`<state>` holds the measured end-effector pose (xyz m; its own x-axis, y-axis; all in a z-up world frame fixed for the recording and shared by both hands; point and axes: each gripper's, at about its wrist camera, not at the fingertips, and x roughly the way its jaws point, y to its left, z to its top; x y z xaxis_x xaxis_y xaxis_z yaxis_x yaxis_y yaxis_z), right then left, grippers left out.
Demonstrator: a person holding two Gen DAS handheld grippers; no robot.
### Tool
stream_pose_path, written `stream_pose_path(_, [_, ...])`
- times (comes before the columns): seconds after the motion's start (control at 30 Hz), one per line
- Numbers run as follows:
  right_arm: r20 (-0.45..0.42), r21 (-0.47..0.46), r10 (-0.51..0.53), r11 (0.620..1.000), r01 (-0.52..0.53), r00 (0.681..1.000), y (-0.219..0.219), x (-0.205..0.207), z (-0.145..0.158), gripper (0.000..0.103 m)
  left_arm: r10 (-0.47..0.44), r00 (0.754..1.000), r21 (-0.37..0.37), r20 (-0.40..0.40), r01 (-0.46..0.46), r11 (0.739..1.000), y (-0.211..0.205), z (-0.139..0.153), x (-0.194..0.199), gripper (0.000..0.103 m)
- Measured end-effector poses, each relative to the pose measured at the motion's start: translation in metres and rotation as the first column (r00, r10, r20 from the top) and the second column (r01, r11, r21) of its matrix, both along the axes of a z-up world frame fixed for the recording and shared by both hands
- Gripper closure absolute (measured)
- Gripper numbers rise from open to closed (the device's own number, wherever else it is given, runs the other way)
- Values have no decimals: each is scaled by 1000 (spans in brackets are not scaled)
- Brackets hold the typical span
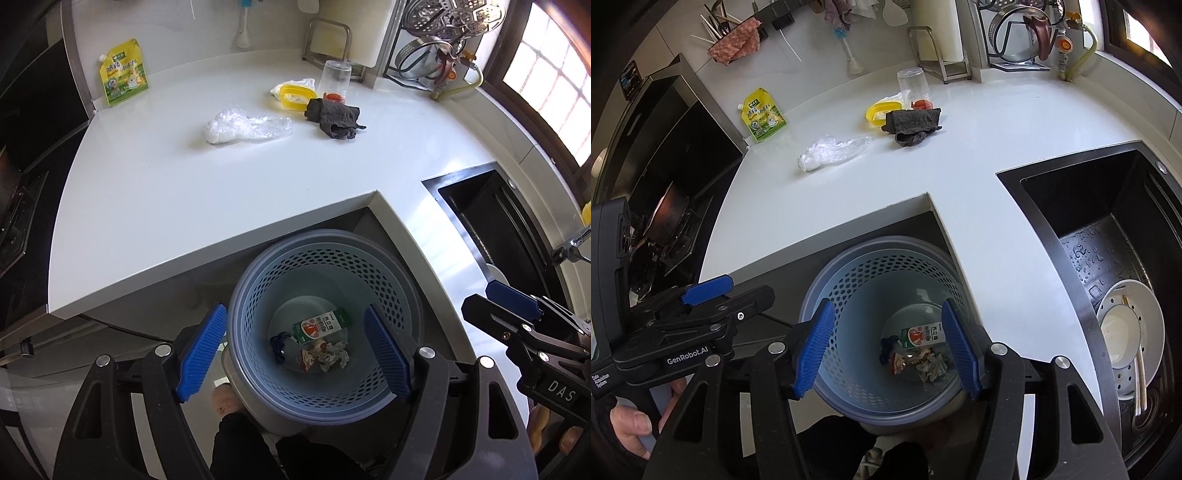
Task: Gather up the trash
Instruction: 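Move both tools back up over the counter toward the remaining trash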
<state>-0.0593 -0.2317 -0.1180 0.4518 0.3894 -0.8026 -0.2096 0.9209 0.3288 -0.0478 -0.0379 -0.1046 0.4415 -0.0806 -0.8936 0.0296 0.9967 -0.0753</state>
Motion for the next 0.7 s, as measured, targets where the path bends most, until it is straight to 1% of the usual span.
stream_pose_path(0.17, [38,19,-17,1000,16,999,2,13,13,33,-4,999,16,45,3,1000,5,18,8,27])
stream_pose_path(0.23, [45,30,-26,999,25,999,4,20,17,31,-10,998,16,66,8,1000,8,25,13,26])
stream_pose_path(0.3, [50,36,-35,999,33,998,7,26,20,28,-17,996,15,90,15,1000,11,33,19,23])
stream_pose_path(0.43, [71,30,-75,997,73,995,11,40,27,28,-47,991,15,127,45,999,17,44,38,21])
stream_pose_path(0.53, [73,30,-103,994,101,992,16,53,31,28,-65,989,6,136,64,998,24,48,55,21])
stream_pose_path(0.6, [83,20,-125,992,124,989,20,62,33,28,-74,987,2,144,74,997,30,50,67,18])
stream_pose_path(0.7, [88,24,-167,986,165,982,25,76,35,28,-89,985,7,151,89,996,38,52,86,18])
